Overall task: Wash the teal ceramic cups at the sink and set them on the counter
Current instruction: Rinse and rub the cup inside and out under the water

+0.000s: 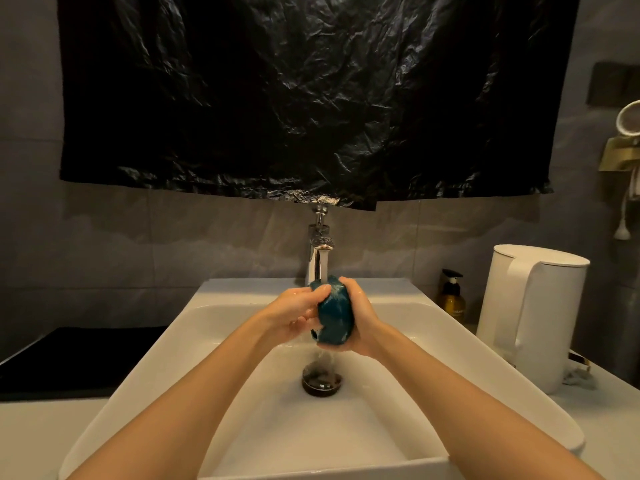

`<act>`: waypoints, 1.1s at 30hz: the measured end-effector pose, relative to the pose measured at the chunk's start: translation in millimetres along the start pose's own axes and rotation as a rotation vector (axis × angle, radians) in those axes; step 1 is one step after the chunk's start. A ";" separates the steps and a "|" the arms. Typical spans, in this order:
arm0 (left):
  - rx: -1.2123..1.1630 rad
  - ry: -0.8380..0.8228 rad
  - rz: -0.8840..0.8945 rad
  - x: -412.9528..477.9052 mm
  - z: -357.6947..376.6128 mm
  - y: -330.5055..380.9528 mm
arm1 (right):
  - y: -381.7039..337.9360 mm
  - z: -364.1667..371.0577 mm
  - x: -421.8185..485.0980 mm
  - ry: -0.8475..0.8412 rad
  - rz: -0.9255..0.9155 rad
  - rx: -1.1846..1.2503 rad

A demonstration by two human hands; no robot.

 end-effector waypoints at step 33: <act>0.139 -0.171 0.073 -2.4 -8.7 3.8 | -9.0 0.4 6.3 -0.168 -0.275 -0.304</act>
Point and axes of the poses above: each hand's wrist, its own x-axis towards the middle knuckle, its own z-axis out of the palm, y = z × x, the point moved 3 cm from there along x, towards the middle knuckle
